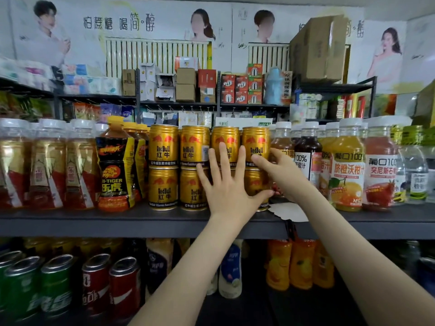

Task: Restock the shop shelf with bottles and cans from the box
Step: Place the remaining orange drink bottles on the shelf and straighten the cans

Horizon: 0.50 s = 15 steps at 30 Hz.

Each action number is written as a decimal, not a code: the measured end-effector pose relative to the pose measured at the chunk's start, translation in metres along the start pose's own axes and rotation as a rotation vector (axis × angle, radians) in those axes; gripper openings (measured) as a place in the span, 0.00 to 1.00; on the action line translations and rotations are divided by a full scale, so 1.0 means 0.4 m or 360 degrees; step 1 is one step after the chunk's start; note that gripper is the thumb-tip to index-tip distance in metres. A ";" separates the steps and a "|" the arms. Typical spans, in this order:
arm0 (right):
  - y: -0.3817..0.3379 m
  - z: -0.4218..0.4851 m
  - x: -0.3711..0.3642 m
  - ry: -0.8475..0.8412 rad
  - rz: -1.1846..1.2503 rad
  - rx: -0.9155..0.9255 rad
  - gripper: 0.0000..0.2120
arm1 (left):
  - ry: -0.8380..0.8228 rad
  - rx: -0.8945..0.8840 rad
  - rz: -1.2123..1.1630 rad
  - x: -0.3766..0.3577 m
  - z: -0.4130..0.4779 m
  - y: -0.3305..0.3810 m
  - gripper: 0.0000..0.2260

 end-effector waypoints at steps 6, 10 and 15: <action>0.002 -0.008 -0.003 -0.0194 -0.0051 0.0043 0.22 | -0.0146 0.0002 -0.0021 -0.025 -0.001 0.018 0.49; -0.020 -0.049 -0.019 0.0076 -0.0379 0.0423 0.38 | -0.0186 -0.0127 -0.0141 -0.004 -0.025 0.009 0.42; -0.057 -0.189 -0.150 0.0299 -0.0728 0.0932 0.36 | 0.0077 -0.0059 -0.0237 0.058 -0.088 -0.127 0.27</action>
Point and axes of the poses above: each hand's wrist, its own z-axis towards the middle knuckle, its own x-axis out of the back of the hand, y = z × x, the point moved 7 cm from there along z, towards the middle knuckle, and after that the axes turned 12 degrees about z, right-handed, at the moved point
